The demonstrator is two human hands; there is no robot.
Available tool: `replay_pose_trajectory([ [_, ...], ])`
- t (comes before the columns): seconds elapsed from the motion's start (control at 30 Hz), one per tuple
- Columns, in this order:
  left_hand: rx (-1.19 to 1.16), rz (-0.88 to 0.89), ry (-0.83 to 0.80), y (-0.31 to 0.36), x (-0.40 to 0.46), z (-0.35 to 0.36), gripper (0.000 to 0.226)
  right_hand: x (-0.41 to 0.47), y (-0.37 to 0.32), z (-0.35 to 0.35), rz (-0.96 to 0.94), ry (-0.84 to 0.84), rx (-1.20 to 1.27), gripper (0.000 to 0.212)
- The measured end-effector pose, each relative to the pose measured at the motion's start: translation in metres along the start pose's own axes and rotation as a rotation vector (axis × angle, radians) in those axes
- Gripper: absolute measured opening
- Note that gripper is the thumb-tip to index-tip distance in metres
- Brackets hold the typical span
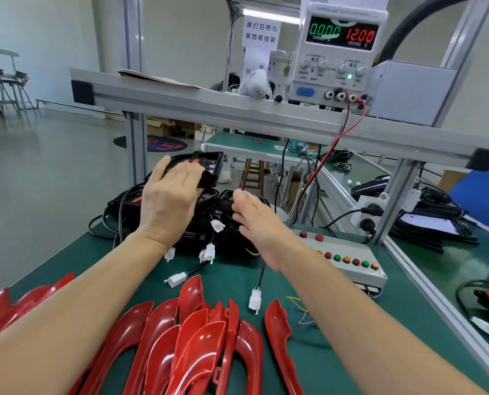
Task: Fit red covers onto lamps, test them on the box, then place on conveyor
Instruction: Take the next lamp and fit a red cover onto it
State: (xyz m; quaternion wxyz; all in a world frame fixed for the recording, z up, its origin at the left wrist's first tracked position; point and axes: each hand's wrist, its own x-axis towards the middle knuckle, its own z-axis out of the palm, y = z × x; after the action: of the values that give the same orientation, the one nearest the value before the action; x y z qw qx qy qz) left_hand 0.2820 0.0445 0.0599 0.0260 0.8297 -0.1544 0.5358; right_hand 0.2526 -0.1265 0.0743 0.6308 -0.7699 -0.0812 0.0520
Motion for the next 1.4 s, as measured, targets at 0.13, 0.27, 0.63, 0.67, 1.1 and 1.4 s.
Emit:
replay_pose_trajectory([
  [0.13,-0.041,0.107,0.142,0.025,-0.013,-0.011,0.024,-0.002,-0.01,0.001,0.054,-0.041,0.405,0.05],
  [0.27,-0.137,0.208,0.186,0.057,-0.028,-0.021,0.023,-0.006,-0.008,-0.004,0.107,0.063,0.652,0.025],
  [0.63,-0.275,-0.285,-0.237,0.005,-0.066,-0.034,0.072,-0.045,0.046,-0.057,0.078,0.166,0.862,0.025],
  [0.67,-0.257,-0.314,-0.266,0.0,-0.069,-0.032,0.074,-0.049,0.049,-0.061,0.064,0.156,0.883,0.026],
  [1.1,0.023,-0.924,-0.636,-0.062,-0.074,0.011,0.061,-0.091,0.074,-0.097,0.023,0.132,0.871,0.029],
  [1.4,-0.279,-1.008,-0.325,-0.098,-0.063,0.035,0.048,-0.108,0.086,-0.104,0.06,0.177,0.766,0.028],
])
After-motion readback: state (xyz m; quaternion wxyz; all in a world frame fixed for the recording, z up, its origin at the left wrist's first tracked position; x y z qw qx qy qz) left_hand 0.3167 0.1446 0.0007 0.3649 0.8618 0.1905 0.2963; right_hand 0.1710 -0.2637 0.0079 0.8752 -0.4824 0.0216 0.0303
